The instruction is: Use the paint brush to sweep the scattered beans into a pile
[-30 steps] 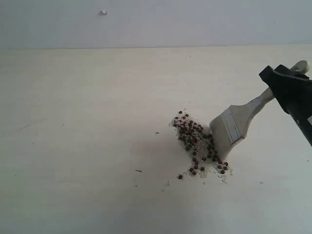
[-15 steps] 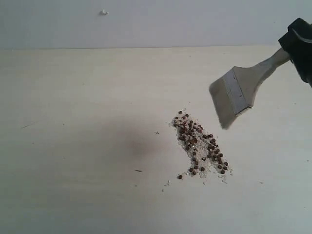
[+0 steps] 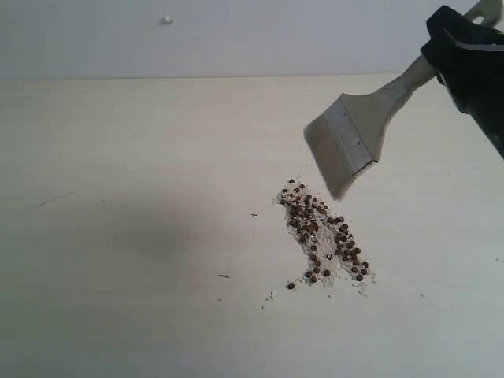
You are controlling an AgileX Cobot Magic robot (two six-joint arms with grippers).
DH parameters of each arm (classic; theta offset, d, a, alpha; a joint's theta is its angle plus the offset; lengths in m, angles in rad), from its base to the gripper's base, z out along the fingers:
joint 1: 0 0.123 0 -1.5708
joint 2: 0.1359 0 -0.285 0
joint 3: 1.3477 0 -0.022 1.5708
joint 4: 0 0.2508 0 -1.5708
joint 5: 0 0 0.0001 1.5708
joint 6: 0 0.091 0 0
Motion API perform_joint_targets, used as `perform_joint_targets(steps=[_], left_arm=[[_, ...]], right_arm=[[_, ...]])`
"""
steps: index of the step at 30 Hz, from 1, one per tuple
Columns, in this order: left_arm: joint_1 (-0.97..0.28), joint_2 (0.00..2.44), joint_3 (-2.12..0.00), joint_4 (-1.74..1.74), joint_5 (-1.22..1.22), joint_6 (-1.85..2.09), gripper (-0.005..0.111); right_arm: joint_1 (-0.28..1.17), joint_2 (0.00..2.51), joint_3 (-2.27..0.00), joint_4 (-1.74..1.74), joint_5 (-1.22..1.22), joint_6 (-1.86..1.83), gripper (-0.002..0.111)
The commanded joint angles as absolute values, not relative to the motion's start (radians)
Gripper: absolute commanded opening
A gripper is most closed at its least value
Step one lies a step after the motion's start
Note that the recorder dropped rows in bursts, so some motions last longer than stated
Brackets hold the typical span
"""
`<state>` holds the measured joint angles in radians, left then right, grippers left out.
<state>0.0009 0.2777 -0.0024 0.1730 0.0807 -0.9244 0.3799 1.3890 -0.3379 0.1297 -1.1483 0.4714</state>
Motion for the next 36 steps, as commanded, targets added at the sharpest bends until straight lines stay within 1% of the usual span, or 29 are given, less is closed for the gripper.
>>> perform_joint_targets(steps=[1,2,5,11,14,19,27,32,36], left_arm=[[-0.001,0.271,0.0,0.168,0.08,-0.918,0.0],[-0.001,0.271,0.0,0.168,0.08,-0.918,0.0],[-0.001,0.271,0.0,0.168,0.08,-0.918,0.0],[-0.001,0.271,0.0,0.168,0.08,-0.918,0.0],[-0.001,0.271,0.0,0.168,0.08,-0.918,0.0],[-0.001,0.271,0.0,0.168,0.08,-0.918,0.0],[-0.001,0.271,0.0,0.168,0.08,-0.918,0.0],[-0.001,0.271,0.0,0.168,0.08,-0.918,0.0],[-0.001,0.271,0.0,0.168,0.08,-0.918,0.0]], right_arm=[[0.48,1.505,-0.431,0.184,-1.159,0.362,0.0],[0.532,1.556,-0.464,0.241,-1.159,0.31,0.0],[0.622,1.679,-0.542,0.407,-1.161,0.248,0.0],[0.64,1.864,-0.662,0.446,-1.158,0.238,0.0],[0.64,1.912,-0.685,0.492,-1.146,0.23,0.0],[0.64,1.961,-0.685,0.573,-1.136,0.23,0.0],[0.64,1.959,-0.685,0.749,-1.122,-0.052,0.0],[0.64,1.939,-0.685,0.752,-1.123,-0.094,0.0],[0.64,1.907,-0.685,0.663,-1.144,-0.017,0.0]])
